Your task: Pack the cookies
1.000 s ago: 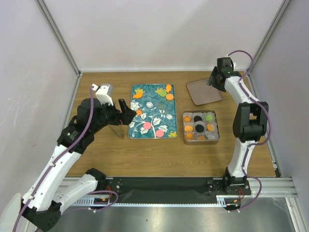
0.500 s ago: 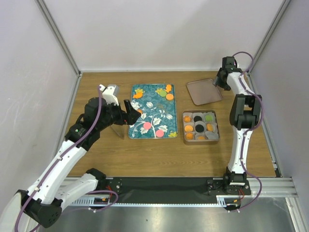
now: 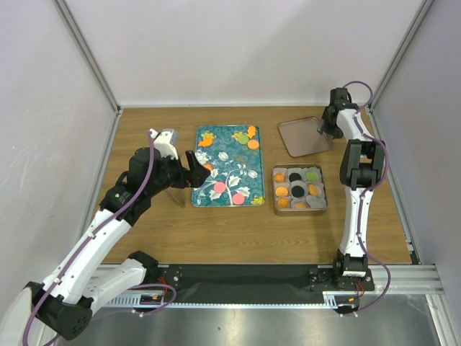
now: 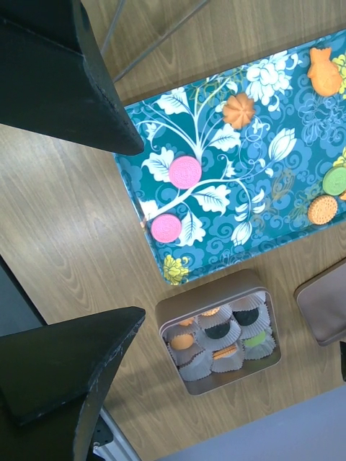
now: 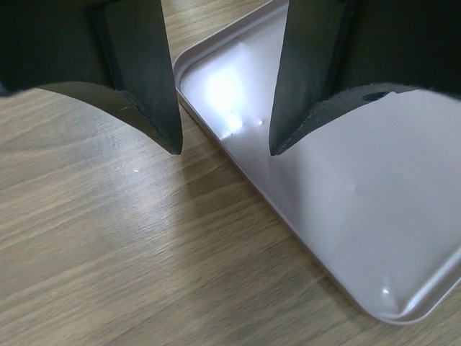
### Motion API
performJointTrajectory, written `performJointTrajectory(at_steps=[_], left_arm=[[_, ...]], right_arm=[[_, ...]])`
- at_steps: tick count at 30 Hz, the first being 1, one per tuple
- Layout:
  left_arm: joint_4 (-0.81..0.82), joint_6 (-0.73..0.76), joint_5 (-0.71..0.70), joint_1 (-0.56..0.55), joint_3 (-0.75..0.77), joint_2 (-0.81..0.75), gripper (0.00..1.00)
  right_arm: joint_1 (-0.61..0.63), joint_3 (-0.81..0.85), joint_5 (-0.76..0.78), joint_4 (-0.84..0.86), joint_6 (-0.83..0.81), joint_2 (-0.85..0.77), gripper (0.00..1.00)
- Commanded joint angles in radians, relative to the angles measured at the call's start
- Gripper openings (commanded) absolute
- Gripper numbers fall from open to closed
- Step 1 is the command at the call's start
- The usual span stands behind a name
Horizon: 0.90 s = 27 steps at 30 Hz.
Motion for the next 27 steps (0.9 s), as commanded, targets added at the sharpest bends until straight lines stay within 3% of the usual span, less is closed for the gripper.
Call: performJointTrajectory(at_steps=[1, 20, 27], left_arm=[[0.022, -0.020, -0.025, -0.005, -0.013, -0.027, 0.93], [0.057, -0.038, -0.004, -0.005, 0.008, 0.068, 0.93], [0.068, -0.049, 0.007, -0.005, 0.036, 0.132, 0.93]], right_arm=[[-0.007, 0.033, -0.031, -0.007, -0.030, 0.012, 0.56], [-0.023, 0.007, -0.076, -0.032, -0.043, 0.019, 0.16], [-0.034, -0.034, -0.097, -0.020, -0.043, -0.037, 0.07]])
